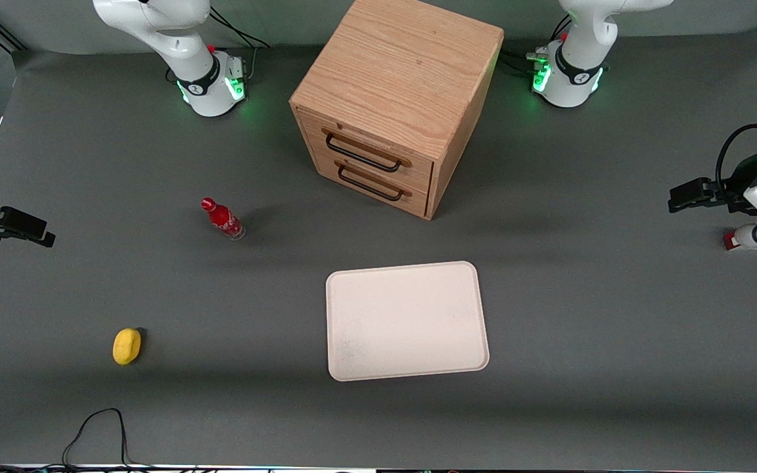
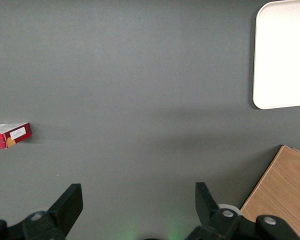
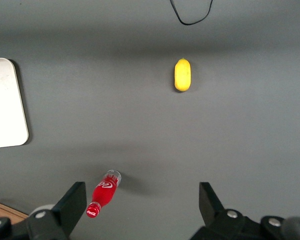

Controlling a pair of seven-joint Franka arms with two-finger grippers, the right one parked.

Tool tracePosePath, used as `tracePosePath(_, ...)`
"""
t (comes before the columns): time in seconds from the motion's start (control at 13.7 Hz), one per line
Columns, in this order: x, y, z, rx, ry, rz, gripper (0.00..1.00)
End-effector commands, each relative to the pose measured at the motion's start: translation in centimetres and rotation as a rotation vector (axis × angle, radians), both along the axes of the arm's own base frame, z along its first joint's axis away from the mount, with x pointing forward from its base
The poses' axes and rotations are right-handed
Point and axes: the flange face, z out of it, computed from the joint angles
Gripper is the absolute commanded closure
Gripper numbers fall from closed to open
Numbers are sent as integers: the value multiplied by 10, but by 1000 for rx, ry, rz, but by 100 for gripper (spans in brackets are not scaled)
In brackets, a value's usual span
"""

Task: Place red cookie box on tray
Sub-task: 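Move the left gripper down toward the red-and-white cookie box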

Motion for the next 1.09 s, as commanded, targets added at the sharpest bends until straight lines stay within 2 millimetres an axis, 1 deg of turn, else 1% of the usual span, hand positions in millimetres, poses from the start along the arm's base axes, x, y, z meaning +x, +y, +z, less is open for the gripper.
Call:
tracePosePath(0.0, -7, 0, 8, 1, -2, -15, 0)
tracePosePath(0.29, -4, 1, 5, 2, 1, -6, 0)
tracePosePath(0.36, -4, 7, 4, 5, 4, -3, 0)
tracePosePath(0.44, -5, 18, 4, 10, 4, 12, 0)
tracePosePath(0.58, -7, 59, 3, 19, 8, 77, 0)
tracePosePath(0.66, -9, 84, 1, 27, 12, 98, 0)
tracePosePath(0.73, -13, 114, 0, 36, 14, 84, 0)
tracePosePath(0.8, -19, 148, -1, 38, 13, 70, 0)
tracePosePath(0.87, -28, 192, -3, 32, 8, 71, 0)
tracePosePath(1.02, -45, 269, -12, 46, -8, 37, 0)
